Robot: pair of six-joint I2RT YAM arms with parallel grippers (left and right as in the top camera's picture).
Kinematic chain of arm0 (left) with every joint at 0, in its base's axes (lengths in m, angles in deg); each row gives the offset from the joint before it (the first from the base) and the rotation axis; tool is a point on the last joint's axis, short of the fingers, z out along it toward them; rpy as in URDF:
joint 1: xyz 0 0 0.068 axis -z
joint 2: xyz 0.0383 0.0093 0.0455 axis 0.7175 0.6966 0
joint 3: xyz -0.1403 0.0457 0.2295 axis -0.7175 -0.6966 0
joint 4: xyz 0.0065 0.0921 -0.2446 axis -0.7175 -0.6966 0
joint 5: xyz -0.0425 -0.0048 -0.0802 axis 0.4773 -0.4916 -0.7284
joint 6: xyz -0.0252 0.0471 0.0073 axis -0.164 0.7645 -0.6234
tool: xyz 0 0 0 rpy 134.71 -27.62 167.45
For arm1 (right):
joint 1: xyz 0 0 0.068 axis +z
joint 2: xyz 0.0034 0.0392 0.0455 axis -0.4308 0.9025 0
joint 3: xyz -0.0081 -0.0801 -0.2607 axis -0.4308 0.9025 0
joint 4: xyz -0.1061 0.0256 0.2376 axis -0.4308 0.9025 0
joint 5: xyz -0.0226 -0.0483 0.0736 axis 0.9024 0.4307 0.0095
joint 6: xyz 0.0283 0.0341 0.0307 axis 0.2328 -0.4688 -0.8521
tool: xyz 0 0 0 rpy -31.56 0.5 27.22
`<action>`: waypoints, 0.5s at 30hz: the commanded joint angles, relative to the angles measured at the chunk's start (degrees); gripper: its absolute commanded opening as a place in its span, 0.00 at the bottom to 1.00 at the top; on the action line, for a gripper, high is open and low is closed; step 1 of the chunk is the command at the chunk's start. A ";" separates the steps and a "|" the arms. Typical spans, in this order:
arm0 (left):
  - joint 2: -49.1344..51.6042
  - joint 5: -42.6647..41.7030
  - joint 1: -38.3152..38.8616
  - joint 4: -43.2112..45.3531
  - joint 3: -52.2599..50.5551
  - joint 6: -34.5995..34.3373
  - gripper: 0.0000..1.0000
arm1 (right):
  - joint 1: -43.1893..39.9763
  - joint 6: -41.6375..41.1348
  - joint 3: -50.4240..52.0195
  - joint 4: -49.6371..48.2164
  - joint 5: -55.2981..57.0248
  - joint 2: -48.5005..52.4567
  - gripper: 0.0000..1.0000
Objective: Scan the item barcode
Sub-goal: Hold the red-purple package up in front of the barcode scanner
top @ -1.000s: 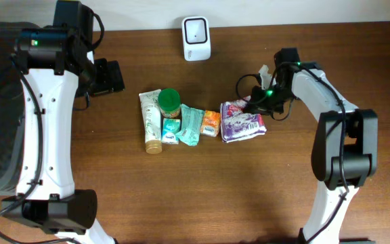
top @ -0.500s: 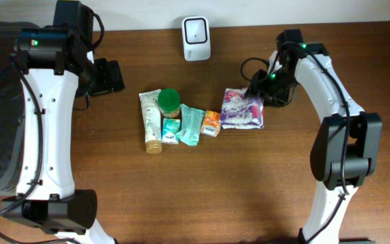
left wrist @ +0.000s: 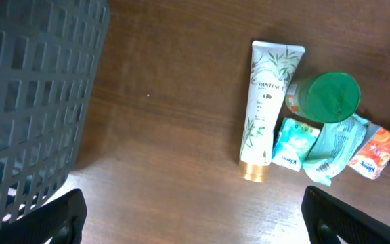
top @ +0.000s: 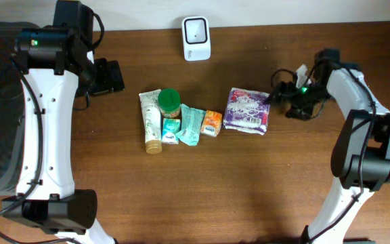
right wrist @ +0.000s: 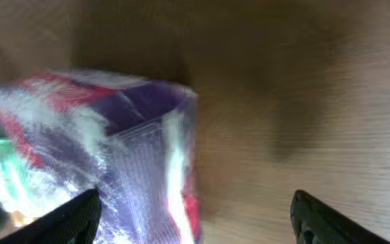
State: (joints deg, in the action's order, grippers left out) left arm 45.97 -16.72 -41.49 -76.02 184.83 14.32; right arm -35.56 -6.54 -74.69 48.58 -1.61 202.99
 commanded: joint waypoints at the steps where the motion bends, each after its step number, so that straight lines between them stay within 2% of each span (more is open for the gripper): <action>1: -0.39 0.44 -0.15 0.02 0.11 -0.57 0.99 | 0.26 0.61 8.00 -8.46 -10.91 0.55 0.74; 3: -0.39 0.44 -0.13 0.02 0.11 -0.57 0.99 | 0.28 0.59 11.63 -13.81 -14.47 0.55 0.70; 6: -0.39 0.44 -0.13 0.02 0.11 -0.59 0.99 | 0.31 0.59 12.20 -16.44 -19.26 0.55 0.24; 7: -0.39 0.44 -0.13 0.02 0.11 -0.59 0.99 | 0.33 0.59 12.17 -17.29 -22.80 0.52 0.04; 10: -0.39 0.44 -0.13 0.02 0.11 -0.57 0.99 | 0.35 -3.13 9.57 -18.84 -40.35 0.20 0.04; 15: -0.39 0.44 -0.13 0.02 0.11 -0.57 0.99 | 6.16 -16.06 0.04 -18.86 -41.86 -7.58 0.04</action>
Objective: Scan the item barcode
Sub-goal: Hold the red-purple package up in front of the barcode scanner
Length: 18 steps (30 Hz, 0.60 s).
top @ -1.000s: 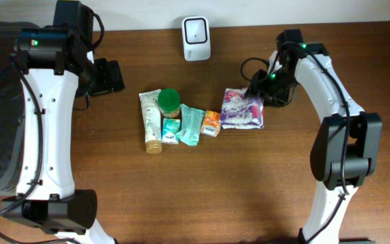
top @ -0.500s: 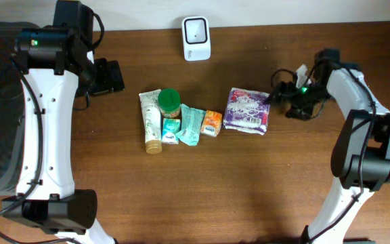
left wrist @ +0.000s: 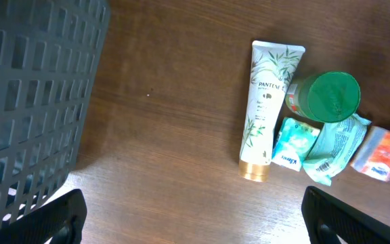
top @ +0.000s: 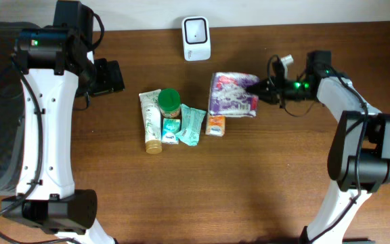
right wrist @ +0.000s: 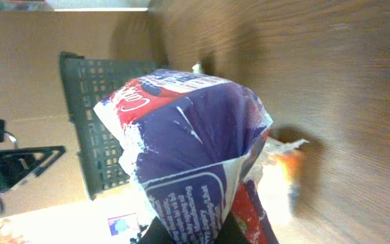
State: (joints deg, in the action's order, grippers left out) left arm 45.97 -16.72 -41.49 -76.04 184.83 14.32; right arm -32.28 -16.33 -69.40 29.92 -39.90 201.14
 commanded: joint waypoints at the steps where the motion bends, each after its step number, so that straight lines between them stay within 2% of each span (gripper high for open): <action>1: -0.39 0.44 -0.13 0.02 0.11 -0.57 0.99 | 4.42 -8.46 -8.11 -0.20 -3.58 -6.67 0.04; 4: -0.39 0.44 -0.13 0.04 0.11 -0.59 0.99 | 8.55 -11.28 -17.11 -0.17 -3.30 -7.72 0.04; 6: -0.39 0.44 -0.13 0.04 0.11 -0.59 0.99 | 10.27 -12.22 -19.54 -0.22 -2.86 -7.74 0.04; 8: -0.39 0.44 -0.13 0.04 0.11 -0.59 0.99 | 10.97 -16.94 -19.82 -0.35 -2.08 -7.76 0.04; 18: -0.39 0.44 -0.13 0.04 0.11 -0.59 0.99 | 12.44 -16.87 -19.80 -0.37 0.87 -7.69 0.04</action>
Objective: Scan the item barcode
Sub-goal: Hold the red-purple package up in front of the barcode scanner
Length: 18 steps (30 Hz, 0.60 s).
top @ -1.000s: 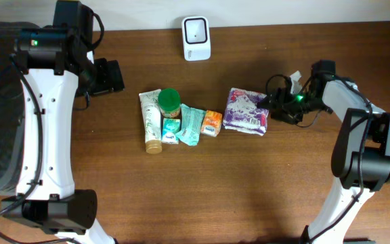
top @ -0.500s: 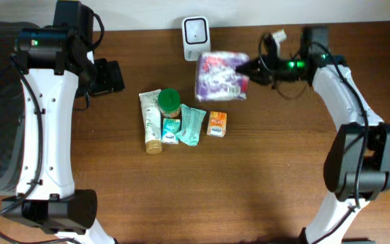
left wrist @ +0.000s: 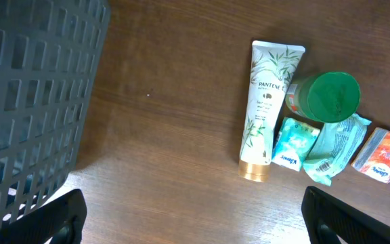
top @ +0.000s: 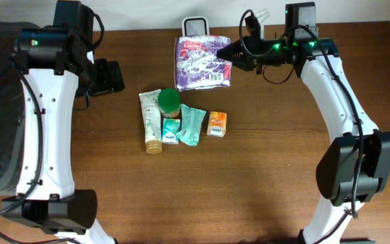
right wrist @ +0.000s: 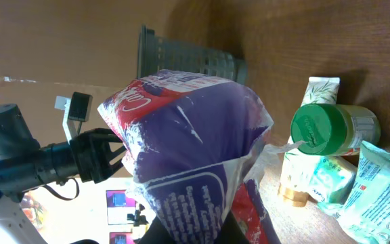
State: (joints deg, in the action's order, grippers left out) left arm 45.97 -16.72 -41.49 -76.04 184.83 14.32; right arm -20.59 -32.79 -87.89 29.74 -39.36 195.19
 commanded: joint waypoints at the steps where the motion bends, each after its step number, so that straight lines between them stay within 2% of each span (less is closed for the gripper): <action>1: -0.39 0.44 -0.13 0.04 0.11 -0.59 0.99 | 0.74 -0.39 -1.29 -0.20 0.94 -1.75 0.04; 18: -0.39 0.44 -0.13 0.04 0.11 -0.59 0.99 | 0.76 0.02 -1.29 -0.15 1.11 -1.66 0.04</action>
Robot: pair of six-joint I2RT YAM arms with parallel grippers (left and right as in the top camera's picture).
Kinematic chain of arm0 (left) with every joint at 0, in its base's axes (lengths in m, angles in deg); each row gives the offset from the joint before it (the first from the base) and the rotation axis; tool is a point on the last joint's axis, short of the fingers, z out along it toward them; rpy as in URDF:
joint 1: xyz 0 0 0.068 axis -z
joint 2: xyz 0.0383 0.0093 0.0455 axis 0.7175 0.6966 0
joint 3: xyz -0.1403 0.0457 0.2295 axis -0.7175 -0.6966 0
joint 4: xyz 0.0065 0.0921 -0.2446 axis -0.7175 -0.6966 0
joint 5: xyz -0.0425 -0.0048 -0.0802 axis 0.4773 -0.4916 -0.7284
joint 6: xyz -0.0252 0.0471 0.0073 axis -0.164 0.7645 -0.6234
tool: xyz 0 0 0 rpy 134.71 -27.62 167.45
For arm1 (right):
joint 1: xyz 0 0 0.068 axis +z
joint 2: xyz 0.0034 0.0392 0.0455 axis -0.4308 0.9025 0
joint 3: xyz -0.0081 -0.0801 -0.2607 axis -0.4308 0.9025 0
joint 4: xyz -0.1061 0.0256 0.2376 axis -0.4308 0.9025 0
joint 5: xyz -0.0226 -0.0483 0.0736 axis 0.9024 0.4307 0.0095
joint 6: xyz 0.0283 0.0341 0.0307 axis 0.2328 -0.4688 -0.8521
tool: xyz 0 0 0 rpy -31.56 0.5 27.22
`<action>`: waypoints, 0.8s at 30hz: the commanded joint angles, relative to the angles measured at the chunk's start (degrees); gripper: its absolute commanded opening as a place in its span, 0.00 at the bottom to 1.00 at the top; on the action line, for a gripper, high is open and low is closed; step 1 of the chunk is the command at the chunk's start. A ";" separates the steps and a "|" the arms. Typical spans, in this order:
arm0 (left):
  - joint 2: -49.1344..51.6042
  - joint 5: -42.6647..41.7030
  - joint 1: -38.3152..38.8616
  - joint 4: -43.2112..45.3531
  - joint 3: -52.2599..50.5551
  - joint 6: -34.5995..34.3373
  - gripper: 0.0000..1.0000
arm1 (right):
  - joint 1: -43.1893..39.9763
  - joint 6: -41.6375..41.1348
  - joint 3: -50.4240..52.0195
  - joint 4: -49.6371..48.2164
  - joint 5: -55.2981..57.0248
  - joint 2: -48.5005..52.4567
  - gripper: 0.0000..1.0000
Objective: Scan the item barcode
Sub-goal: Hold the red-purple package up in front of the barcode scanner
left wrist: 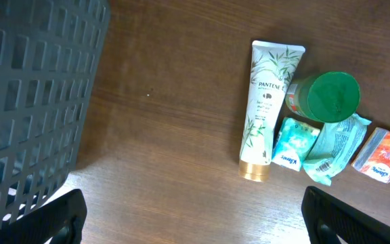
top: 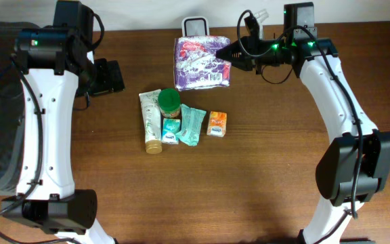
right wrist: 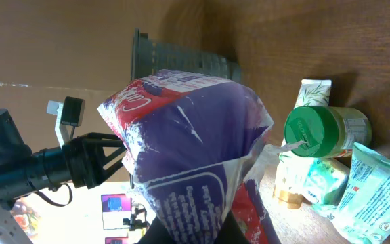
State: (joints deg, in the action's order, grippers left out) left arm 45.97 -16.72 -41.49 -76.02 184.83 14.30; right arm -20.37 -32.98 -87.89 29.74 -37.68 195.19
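Observation:
My right gripper (top: 233, 55) is shut on a purple and white plastic pack (top: 200, 63), held up in the air at the back of the table. The pack (right wrist: 195, 156) fills the right wrist view. It hangs just in front of the white barcode scanner (top: 195, 25), covering the scanner's lower part. My left gripper (top: 117, 76) is open at the back left, its fingers (left wrist: 59, 215) wide apart over bare wood. Nothing sits between them.
A row of items lies mid-table: a white Pantene tube (top: 151, 118), a green-lidded jar (top: 169, 101), two teal packets (top: 189, 125) and a small orange pack (top: 212, 123). A dark mesh basket (left wrist: 26, 95) stands at the far left.
The right gripper and the purple pack have shifted only very slightly by the scanner. The left arm has not moved.
The purple pack first lay on the table right of the orange pack, with my right gripper open beside it. Then the gripper was shut on it and had it off the table. After that it was held up in front of the scanner, where it stays.

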 commanded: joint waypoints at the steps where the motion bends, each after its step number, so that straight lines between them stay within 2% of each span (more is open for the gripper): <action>1: -0.39 0.44 -0.13 0.02 0.11 -0.55 0.99 | 0.59 0.22 -1.29 -0.15 -0.59 -1.64 0.04; 5: -0.39 0.44 -0.13 0.00 0.11 -0.57 0.99 | 1.33 0.61 -1.29 0.33 0.48 -1.64 0.04; 8: -0.39 0.44 -0.13 0.02 0.11 -0.55 0.99 | 1.31 2.12 -1.29 5.95 10.14 -1.64 0.04; 13: -0.39 0.44 -0.13 0.00 0.11 -0.57 0.99 | 0.07 4.70 -1.64 23.85 55.60 -2.75 0.04; 15: -0.39 0.44 -0.13 0.02 0.11 -0.57 0.99 | 0.07 5.84 -4.15 34.18 79.38 -3.37 0.04; 16: -0.39 0.44 -0.13 0.02 0.11 -0.57 0.99 | 0.09 5.81 -4.46 36.39 85.55 -3.37 0.04; 18: -0.39 0.44 -0.13 0.00 0.11 -0.57 0.99 | 0.09 5.57 -4.42 38.82 93.79 -3.37 0.04; 21: -0.39 0.44 -0.13 0.02 0.11 -0.55 0.99 | 0.07 1.01 -2.23 41.55 107.60 -3.23 0.04; 24: -0.39 0.44 -0.13 0.02 0.11 -0.57 0.99 | 0.17 1.01 5.44 37.20 107.69 -2.21 0.04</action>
State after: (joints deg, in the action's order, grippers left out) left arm 45.97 -16.70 -41.49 -76.00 184.83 14.30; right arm -20.17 -30.80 -86.62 69.26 66.41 193.86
